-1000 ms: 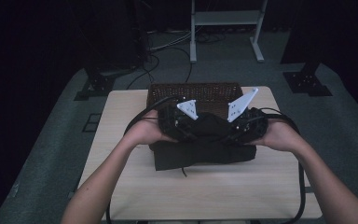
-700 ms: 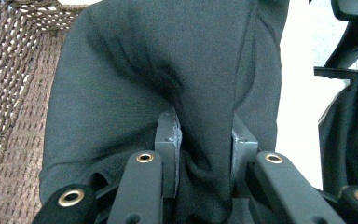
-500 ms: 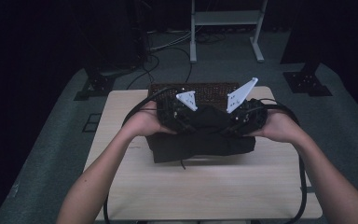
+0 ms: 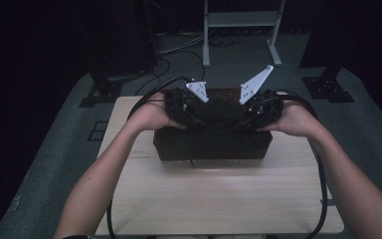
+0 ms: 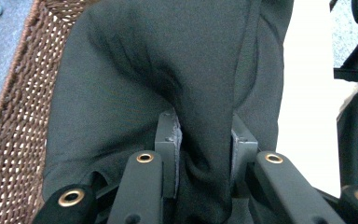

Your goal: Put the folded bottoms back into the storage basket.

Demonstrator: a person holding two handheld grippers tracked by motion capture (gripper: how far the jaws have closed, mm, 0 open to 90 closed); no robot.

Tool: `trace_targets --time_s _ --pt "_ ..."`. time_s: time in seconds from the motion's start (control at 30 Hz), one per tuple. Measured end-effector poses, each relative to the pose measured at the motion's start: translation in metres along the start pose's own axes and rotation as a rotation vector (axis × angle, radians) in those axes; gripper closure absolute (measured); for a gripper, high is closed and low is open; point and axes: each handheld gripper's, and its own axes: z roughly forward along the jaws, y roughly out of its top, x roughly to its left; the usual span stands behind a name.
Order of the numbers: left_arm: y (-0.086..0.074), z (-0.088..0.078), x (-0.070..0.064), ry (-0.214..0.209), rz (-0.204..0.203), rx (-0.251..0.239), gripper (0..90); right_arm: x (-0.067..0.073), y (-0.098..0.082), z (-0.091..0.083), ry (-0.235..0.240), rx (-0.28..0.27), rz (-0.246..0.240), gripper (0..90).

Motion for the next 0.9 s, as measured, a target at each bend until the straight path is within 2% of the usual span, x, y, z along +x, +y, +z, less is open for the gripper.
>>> trace_targets --time_s 0.27,0.63,0.67,0.9 --pt "0.006 -0.005 0.009 0.006 0.002 0.016 71.2 -0.009 0.005 -0.003 -0.004 -0.010 0.005 72.5" --pt "0.012 -0.013 0.020 0.027 0.003 0.022 71.2 -0.021 0.014 -0.010 -0.017 -0.006 -0.013 72.5" --pt "0.013 -0.013 0.024 0.036 0.004 0.022 71.2 -0.024 0.016 -0.011 -0.021 -0.005 -0.014 72.5" --pt "0.011 -0.012 0.039 0.033 -0.007 0.018 71.2 -0.036 0.022 -0.009 -0.026 -0.004 -0.013 72.4"
